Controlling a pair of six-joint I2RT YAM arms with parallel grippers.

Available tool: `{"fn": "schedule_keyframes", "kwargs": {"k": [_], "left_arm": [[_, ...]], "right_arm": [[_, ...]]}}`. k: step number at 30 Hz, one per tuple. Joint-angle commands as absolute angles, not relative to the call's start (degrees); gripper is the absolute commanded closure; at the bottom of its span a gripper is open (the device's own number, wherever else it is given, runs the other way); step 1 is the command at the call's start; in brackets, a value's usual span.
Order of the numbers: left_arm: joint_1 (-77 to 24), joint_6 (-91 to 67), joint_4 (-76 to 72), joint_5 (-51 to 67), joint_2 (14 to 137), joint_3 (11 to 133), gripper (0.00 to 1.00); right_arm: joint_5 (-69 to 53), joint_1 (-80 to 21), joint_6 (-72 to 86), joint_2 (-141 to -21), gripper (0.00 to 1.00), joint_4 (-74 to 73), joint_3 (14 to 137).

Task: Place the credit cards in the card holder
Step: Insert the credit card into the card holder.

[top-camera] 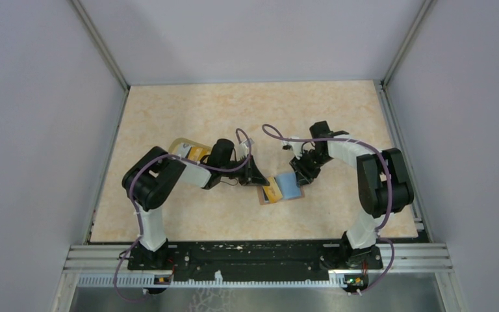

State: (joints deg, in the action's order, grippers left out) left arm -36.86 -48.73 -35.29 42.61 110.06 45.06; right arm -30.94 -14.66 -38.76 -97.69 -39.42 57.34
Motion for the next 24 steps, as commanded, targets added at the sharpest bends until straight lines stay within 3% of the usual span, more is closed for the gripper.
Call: {"fn": "schedule_keyframes", "kwargs": {"k": [1, 24], "left_arm": [[-36.4, -50.0, -38.5, 44.5, 111.2, 45.0, 1.0], [-37.3, -45.9, -27.8, 39.1, 112.4, 49.3, 1.0]], "right_arm": [[-30.1, -15.7, -38.5, -98.9, 0.62, -39.3, 58.3], [-29.9, -16.3, -38.4, -99.5, 0.63, -39.7, 58.6]]}}
